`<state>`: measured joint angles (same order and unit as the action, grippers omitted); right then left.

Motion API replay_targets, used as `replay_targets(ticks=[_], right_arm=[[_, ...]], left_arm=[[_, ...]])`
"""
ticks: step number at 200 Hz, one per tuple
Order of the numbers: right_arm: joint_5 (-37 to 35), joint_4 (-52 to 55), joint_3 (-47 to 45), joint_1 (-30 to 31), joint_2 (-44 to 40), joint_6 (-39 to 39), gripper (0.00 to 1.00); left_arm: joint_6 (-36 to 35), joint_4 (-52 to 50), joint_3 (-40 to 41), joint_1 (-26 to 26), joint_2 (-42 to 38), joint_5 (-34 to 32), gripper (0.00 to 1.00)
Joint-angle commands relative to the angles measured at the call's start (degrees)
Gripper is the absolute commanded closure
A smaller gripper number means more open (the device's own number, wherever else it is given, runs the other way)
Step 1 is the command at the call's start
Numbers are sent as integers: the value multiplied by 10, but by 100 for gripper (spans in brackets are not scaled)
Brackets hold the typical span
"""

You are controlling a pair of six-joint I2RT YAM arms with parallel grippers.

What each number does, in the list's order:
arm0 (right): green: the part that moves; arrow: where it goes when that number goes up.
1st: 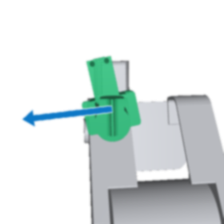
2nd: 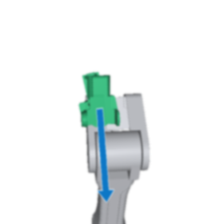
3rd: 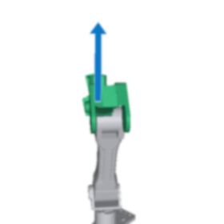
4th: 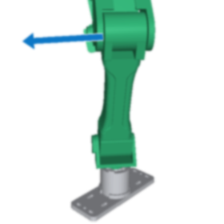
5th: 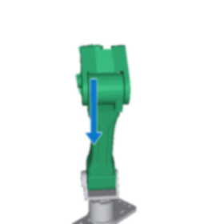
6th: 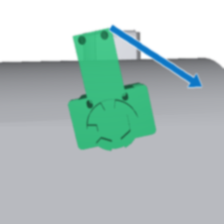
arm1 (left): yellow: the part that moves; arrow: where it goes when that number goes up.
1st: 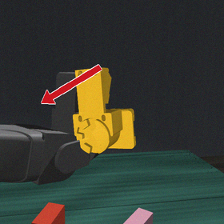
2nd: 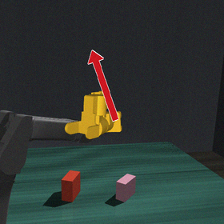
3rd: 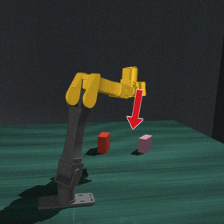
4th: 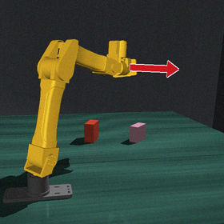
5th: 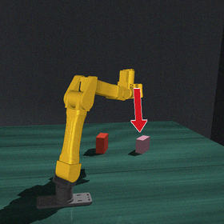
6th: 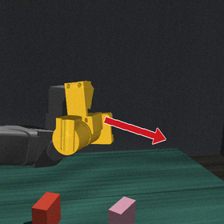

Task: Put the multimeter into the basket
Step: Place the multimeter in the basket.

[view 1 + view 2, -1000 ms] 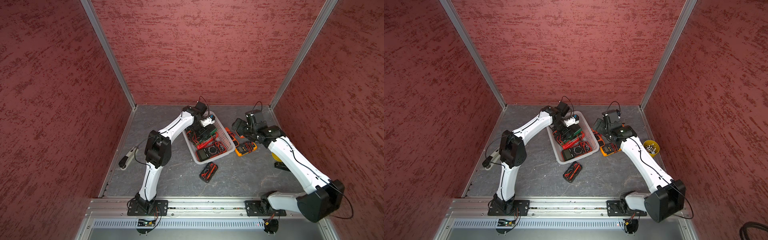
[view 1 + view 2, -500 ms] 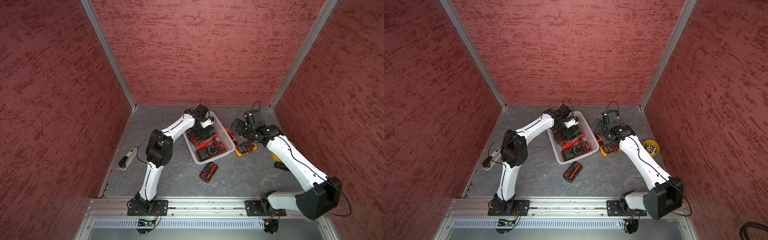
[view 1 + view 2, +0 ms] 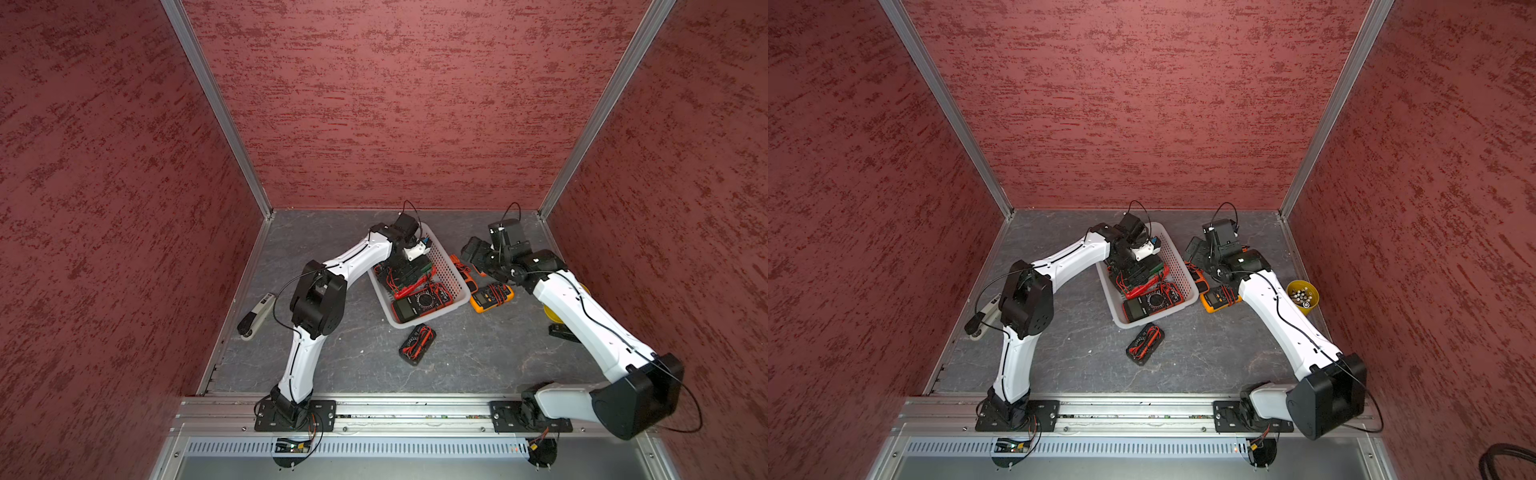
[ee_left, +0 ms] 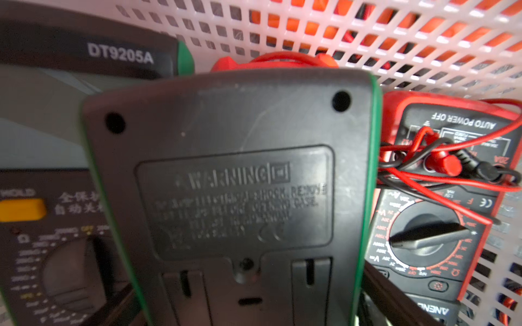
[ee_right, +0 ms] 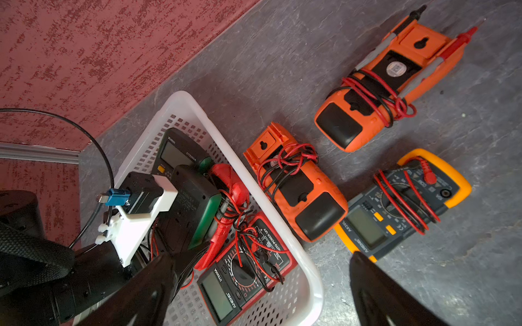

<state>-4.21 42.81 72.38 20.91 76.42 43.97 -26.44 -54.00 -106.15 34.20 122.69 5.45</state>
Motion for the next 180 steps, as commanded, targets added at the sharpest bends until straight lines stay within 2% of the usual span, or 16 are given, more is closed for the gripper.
replay_targets(ticks=[1,28,55,88,101,114,125,144,164,180], right_arm=[[11,-17,10,-2,2,-3,1],[13,-17,9,-3,0,-6,1],[15,-17,8,-3,2,-6,1],[14,-14,12,-3,9,-3,1],[14,-14,12,-4,10,-2,1],[11,-12,12,-5,10,-1,1],[9,-10,13,-5,8,-2,1],[4,-6,12,-6,5,-1,1],[0,-6,9,-6,0,0,1],[-1,-5,6,-6,-5,1,1]], left_arm=[[-1,2,2,-1,-34,-2,0],[1,-1,3,-5,-63,2,0],[14,6,8,-11,-91,34,0],[81,38,10,-36,-95,89,0],[122,43,-3,-49,-79,104,11],[174,42,-22,-60,-57,106,41],[216,40,-40,-69,-39,111,55],[267,41,-59,-74,-15,100,64],[299,51,-64,-66,-3,37,75],[325,37,-85,-67,14,-9,79]])
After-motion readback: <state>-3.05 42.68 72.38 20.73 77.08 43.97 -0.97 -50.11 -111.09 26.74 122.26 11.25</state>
